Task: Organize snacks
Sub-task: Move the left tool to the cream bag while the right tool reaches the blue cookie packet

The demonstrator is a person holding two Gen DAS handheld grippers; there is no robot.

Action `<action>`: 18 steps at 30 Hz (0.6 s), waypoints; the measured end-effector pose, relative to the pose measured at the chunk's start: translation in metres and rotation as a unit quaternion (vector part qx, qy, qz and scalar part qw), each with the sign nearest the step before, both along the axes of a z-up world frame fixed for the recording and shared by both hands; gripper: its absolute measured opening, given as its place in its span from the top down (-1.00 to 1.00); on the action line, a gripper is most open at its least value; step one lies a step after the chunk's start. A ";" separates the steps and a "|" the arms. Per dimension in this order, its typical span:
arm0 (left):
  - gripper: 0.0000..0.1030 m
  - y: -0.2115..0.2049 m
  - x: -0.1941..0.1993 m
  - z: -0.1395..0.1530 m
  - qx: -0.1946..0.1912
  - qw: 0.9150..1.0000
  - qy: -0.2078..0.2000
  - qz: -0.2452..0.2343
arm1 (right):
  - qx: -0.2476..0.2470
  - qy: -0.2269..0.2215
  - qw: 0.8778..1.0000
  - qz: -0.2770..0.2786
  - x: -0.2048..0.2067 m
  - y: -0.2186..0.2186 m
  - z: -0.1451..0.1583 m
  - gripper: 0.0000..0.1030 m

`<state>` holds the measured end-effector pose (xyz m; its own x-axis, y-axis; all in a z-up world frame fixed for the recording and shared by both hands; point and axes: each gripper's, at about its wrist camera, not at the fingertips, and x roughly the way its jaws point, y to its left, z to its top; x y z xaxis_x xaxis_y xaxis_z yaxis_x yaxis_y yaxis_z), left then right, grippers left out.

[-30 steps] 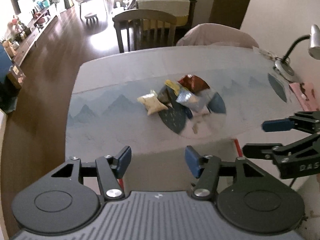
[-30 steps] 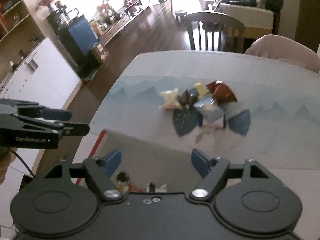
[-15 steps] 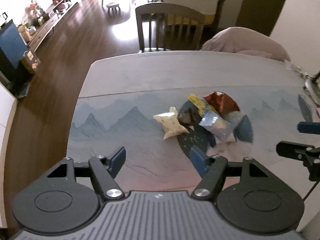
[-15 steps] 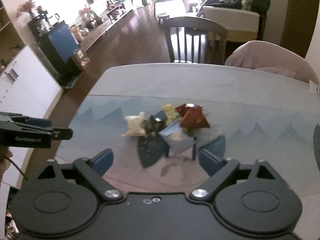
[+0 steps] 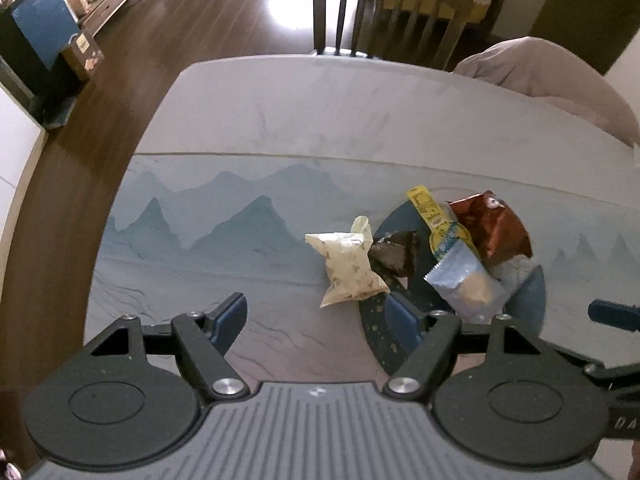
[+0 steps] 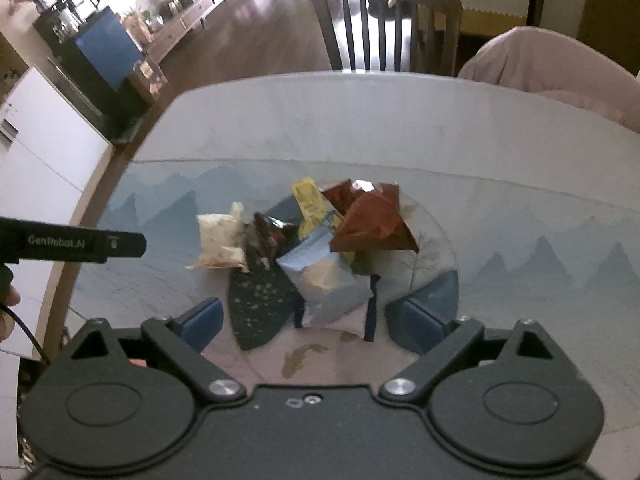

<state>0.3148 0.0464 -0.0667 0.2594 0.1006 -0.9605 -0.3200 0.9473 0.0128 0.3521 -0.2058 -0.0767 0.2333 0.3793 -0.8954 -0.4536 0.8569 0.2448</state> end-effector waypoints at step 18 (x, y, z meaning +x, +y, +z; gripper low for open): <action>-0.48 0.000 0.063 -0.083 -0.015 0.997 0.061 0.044 | -0.023 0.059 0.997 0.036 0.044 0.033 -0.077 -0.47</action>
